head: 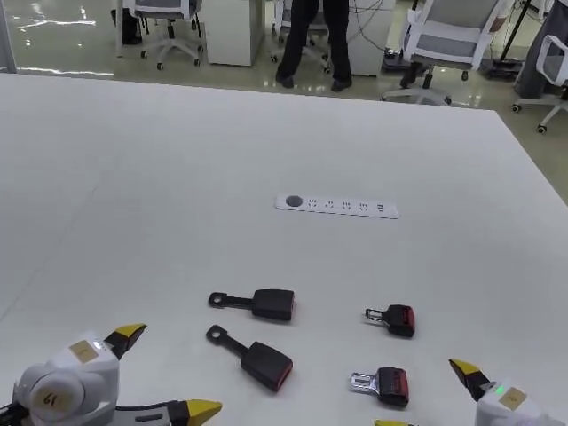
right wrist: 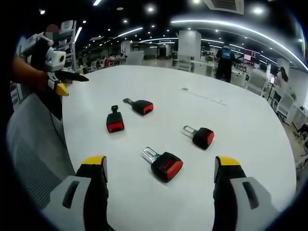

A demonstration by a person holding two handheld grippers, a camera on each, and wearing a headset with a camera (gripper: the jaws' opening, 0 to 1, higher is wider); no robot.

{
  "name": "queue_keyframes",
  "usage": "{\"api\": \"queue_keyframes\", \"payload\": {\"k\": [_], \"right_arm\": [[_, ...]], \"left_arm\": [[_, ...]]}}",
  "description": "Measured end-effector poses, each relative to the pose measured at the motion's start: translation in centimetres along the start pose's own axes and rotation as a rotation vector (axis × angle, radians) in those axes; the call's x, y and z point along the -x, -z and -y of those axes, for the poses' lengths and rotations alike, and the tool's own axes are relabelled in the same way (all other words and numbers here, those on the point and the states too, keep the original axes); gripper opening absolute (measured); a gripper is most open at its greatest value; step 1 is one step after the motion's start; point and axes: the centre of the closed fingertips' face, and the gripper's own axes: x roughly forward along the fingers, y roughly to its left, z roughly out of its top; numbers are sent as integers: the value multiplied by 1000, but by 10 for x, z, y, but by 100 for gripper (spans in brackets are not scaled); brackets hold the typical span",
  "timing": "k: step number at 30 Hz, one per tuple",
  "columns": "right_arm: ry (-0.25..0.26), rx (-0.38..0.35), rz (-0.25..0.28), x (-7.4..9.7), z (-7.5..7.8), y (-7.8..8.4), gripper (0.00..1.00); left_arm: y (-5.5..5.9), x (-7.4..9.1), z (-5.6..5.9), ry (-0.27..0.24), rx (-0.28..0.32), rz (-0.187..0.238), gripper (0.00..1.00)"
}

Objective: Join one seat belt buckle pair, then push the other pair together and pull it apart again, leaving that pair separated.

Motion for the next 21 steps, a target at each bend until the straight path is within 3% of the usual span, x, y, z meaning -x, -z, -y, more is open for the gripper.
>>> {"api": "queue_keyframes", "payload": {"k": [21], "right_arm": [[-68,17,-26,-20,1,0,90]], "left_arm": [[0,-23,1,57,-26,-44,97]]}}
